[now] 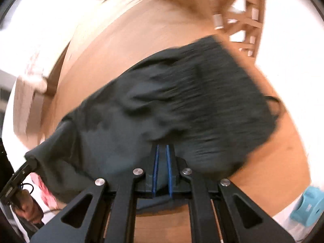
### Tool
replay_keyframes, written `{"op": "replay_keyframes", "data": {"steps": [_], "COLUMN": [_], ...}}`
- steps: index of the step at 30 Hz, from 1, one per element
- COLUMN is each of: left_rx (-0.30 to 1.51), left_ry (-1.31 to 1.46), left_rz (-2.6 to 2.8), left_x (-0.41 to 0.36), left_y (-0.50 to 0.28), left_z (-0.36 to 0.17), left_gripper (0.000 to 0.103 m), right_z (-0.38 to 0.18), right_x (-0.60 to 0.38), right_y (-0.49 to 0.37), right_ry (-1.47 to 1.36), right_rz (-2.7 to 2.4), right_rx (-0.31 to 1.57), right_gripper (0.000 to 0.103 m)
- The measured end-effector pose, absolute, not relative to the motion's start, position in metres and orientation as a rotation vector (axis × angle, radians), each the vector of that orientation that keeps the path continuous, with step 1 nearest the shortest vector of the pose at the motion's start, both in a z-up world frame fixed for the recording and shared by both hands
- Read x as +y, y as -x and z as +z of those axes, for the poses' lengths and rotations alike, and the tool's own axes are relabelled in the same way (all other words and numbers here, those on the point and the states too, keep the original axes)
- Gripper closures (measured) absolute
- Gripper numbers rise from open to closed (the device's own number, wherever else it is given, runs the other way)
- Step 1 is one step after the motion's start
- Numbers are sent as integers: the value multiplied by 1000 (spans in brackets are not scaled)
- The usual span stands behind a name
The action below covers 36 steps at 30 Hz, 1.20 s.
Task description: Fold clothes
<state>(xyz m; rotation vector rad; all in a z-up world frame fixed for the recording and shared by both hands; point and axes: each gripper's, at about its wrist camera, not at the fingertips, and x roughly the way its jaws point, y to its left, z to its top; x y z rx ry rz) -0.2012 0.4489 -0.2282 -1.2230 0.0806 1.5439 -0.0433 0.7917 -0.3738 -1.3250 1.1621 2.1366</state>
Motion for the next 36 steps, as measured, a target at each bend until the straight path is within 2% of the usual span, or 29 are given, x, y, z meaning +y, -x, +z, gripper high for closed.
{"op": "replay_keyframes", "data": {"steps": [5, 8, 9, 10, 12, 13, 15, 16, 17, 22, 24, 25, 31, 33, 34, 36], "left_rx": [160, 333, 375, 415, 367, 341, 293, 275, 268, 298, 276, 265, 267, 286, 296, 316], "left_ry": [1155, 1148, 1167, 1189, 1206, 1200, 1179, 1181, 1206, 1327, 1367, 1388, 1368, 1369, 1369, 1371], "left_rz": [1338, 1246, 1239, 1234, 1226, 1238, 1289, 1312, 1337, 1422, 1423, 1424, 1351, 1328, 1317, 1295], "left_x": [578, 653, 661, 666, 647, 631, 587, 566, 543, 515, 511, 510, 513, 519, 522, 527], "left_y": [143, 92, 83, 74, 71, 73, 85, 93, 104, 141, 154, 160, 151, 143, 139, 131], "left_z": [-216, -242, -250, -258, -258, -254, -244, -242, -244, -268, -279, -285, -294, -299, -302, -306], "left_gripper": [100, 97, 99, 99, 98, 92, 78, 74, 74, 76, 76, 76, 76, 76, 76, 76], "right_z": [-362, -354, -354, -353, -348, -345, -339, -336, -335, -338, -340, -341, -359, -368, -370, -370], "right_x": [831, 852, 859, 866, 871, 874, 874, 871, 863, 803, 777, 764, 716, 716, 721, 737], "right_y": [-2, -21, -27, -31, -32, -34, -27, -19, -5, 39, 55, 63, 96, 102, 104, 107], "right_ry": [1205, 1179, 1177, 1175, 1184, 1188, 1201, 1214, 1252, 1482, 1573, 1618, 1779, 1780, 1782, 1776], "right_rz": [2146, 2120, 2111, 2106, 2134, 2156, 2226, 2270, 2312, 2480, 2532, 2555, 2569, 2536, 2526, 2509], "right_rx": [1208, 1180, 1185, 1186, 1148, 1148, 1150, 1144, 1090, 744, 587, 506, 64, -34, -4, 105], "right_gripper": [95, 95, 95, 95, 94, 92, 78, 75, 71, 69, 59, 57, 57, 58, 61, 97]}}
